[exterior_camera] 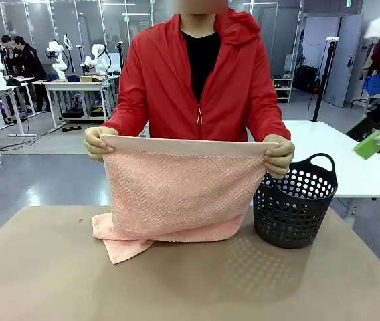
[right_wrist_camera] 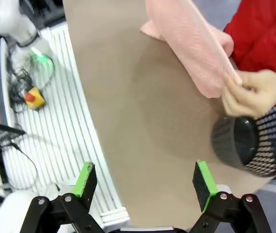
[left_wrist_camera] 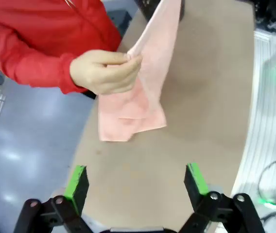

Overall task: Fold the towel.
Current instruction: Grab the top end of the 100 cm Hotel Towel extended by the human.

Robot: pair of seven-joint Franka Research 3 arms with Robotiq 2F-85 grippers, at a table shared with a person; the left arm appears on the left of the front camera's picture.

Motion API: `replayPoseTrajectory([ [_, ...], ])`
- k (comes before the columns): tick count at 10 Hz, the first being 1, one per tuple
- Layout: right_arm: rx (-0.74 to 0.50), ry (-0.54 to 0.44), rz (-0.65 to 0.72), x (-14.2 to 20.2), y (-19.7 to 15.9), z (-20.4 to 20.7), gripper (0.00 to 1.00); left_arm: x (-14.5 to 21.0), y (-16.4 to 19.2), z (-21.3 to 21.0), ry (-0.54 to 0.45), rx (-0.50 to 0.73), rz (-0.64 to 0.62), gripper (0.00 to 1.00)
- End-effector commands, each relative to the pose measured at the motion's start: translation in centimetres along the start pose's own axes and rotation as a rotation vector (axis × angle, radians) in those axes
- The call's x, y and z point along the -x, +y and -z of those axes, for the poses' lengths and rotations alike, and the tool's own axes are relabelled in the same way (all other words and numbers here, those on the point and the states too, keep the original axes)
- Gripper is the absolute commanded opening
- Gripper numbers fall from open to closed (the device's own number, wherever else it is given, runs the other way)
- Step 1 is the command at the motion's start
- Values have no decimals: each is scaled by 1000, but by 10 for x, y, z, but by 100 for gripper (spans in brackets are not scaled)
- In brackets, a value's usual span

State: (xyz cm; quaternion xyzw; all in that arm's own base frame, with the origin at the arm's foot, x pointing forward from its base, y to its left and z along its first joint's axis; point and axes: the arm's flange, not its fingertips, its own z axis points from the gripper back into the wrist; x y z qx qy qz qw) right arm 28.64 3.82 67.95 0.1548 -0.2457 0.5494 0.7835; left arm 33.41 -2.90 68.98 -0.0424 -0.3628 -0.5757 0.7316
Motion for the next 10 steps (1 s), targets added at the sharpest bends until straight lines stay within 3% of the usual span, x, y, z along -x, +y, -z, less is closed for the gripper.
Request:
replayPoseTrajectory([
  [1,65,46,-57,-14,10,17,100,3,-26,32,78,-127,95,100],
  [4,99,121,-158,-37,21,37,100,-10,-41,53,133,-125,150,100],
  [6,78,99,-127,-38,16,39,100,-11,-37,48,75,-102,99,100],
  [7,77,100,-181,-40,23,34,100,-12,-43,56,122,-103,163,100],
  [10,77,100,-181,-40,23,34,100,-12,-43,56,122,-103,163,100],
])
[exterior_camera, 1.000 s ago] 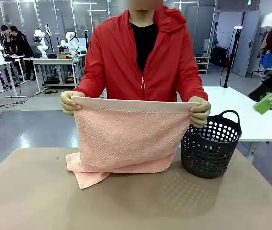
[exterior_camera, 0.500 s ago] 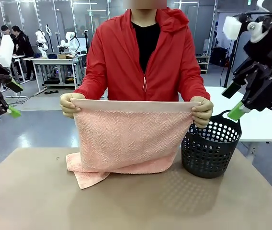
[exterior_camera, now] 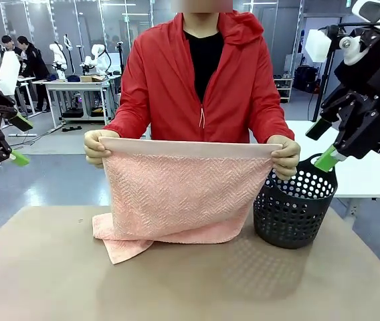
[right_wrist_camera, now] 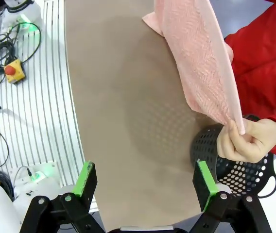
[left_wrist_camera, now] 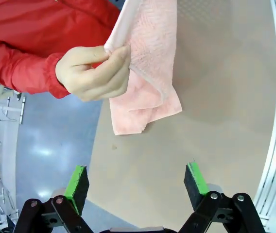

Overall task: Fold the towel.
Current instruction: Grab the top end of the 100 cm Hotel Towel extended by the human.

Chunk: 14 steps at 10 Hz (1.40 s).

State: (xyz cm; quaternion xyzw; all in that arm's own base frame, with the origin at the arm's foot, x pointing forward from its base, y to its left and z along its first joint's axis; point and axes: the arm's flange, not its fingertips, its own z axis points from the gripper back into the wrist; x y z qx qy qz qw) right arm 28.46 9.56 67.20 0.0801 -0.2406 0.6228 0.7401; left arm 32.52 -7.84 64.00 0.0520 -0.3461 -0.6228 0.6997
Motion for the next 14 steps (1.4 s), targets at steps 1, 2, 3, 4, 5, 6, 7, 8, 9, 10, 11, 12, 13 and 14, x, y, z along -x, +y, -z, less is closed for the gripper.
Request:
replayPoseTrajectory([
  [1,2,3,3,0,0,1,100,0,0,0,-1,-2,-7,100],
  [2,34,62,-79,-18,-6,-2,100,-31,-3,-18,-39,31,30,100],
  [3,48,128,-150,-35,-16,1,100,-60,0,-21,11,58,60,100],
  [4,81,202,-174,-44,-24,6,100,-79,5,-18,86,51,62,100],
  [5,86,213,-203,-49,-30,6,100,-95,8,-16,104,70,76,100],
  [6,66,194,-225,-55,-38,8,100,-116,11,-10,143,78,85,100],
  [7,61,197,-240,-64,-46,15,100,-143,11,2,190,86,95,100],
  [8,55,212,-246,-73,-50,24,100,-168,9,14,244,56,140,100],
  [9,52,221,-248,-80,-57,34,100,-183,14,24,272,40,139,100],
  [10,56,216,-233,-84,-66,44,100,-193,18,35,295,20,150,100],
  [11,67,220,-222,-88,-76,56,100,-199,25,50,303,51,175,100],
  [12,84,224,-214,-92,-83,64,100,-206,30,61,314,60,182,100],
  [13,88,234,-220,-96,-88,73,100,-210,36,71,310,76,183,100],
  [14,88,236,-220,-98,-94,80,100,-214,40,83,309,144,195,100],
])
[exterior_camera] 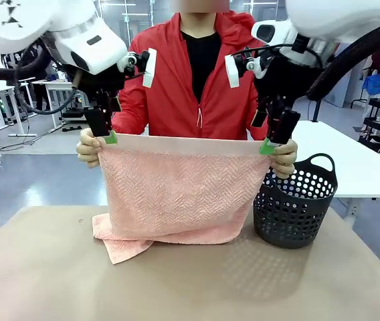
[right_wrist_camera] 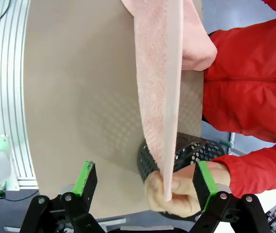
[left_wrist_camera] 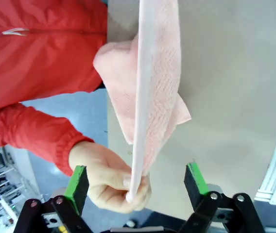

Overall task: Fold the towel.
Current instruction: Grab the top end of the 100 cm Hotel Towel extended by the human.

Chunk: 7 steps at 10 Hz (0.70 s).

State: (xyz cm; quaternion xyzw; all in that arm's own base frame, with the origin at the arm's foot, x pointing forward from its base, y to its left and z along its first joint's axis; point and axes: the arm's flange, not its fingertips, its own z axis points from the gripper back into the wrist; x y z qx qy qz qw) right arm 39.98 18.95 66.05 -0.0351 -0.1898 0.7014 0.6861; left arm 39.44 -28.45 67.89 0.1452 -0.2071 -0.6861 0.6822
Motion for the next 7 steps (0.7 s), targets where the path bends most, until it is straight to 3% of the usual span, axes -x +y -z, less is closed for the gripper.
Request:
replayPoseTrajectory([
  [1,17,30,27,-10,-13,7,100,-14,15,10,22,106,40,100],
  [7,-52,40,72,-11,-39,70,100,1,28,59,2,250,31,100],
])
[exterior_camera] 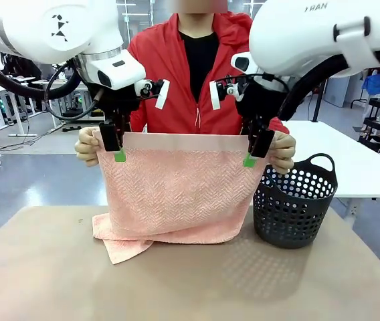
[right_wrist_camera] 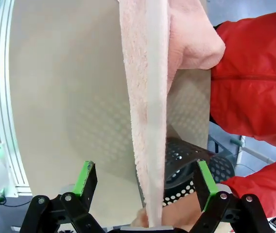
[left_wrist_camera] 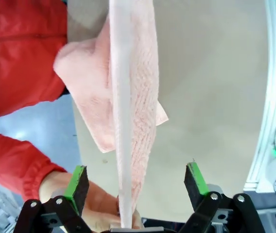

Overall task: Fold the towel.
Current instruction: Grab the top end of the 100 cm Hotel Towel extended by the human.

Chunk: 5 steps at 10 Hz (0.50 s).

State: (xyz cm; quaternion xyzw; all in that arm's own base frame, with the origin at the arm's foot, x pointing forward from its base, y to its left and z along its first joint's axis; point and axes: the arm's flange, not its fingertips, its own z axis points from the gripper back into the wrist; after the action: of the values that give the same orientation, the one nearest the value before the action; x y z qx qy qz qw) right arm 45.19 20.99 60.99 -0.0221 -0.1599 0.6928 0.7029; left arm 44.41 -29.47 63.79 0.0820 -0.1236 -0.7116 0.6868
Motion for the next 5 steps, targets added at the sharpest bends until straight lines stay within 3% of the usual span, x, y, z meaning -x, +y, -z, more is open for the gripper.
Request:
replayPoseTrajectory([
  [1,-4,10,35,-6,-6,8,100,9,5,4,-29,45,0,100],
  [2,-10,13,38,-6,-6,9,85,11,5,10,-42,46,-3,75],
  [3,-8,11,35,-7,-6,9,41,13,5,12,-37,54,-10,40],
  [4,-3,12,35,-6,-5,7,26,15,6,14,-43,54,-19,15],
  [5,-6,13,38,-6,-5,7,0,16,5,14,-51,60,-16,0],
])
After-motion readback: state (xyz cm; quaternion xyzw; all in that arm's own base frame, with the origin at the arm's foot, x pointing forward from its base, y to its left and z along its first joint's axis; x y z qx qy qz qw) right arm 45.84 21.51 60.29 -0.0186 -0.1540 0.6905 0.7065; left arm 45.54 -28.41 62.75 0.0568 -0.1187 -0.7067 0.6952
